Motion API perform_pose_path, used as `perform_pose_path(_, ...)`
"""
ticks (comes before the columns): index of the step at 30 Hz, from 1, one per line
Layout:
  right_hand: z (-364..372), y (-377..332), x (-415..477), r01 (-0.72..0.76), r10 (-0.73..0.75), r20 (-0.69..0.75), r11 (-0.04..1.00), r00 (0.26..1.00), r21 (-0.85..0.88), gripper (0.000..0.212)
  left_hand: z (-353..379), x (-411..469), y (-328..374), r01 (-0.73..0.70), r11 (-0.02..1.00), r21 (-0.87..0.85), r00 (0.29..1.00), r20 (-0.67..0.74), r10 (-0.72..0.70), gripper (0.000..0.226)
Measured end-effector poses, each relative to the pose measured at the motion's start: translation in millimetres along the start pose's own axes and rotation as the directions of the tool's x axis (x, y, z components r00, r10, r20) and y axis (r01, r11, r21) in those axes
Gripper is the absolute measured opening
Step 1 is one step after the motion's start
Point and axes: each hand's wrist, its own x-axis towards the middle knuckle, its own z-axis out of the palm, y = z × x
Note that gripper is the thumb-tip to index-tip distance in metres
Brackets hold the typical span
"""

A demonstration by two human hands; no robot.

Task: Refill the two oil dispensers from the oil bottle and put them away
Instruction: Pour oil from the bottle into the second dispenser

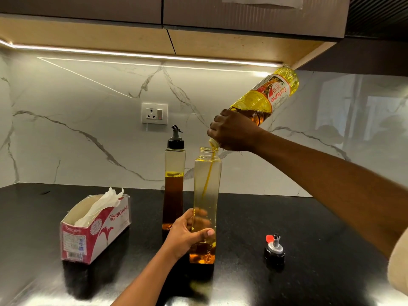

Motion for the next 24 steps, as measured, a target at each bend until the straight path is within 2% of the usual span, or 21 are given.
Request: perform_pose_path(24,1.9,2.3,2.6,0.059,-0.058,0.016,0.996,0.998,-0.061,0.015,-0.6,0.0,0.3,0.015,0.999,0.034,1.0,0.003,-0.015,0.089)
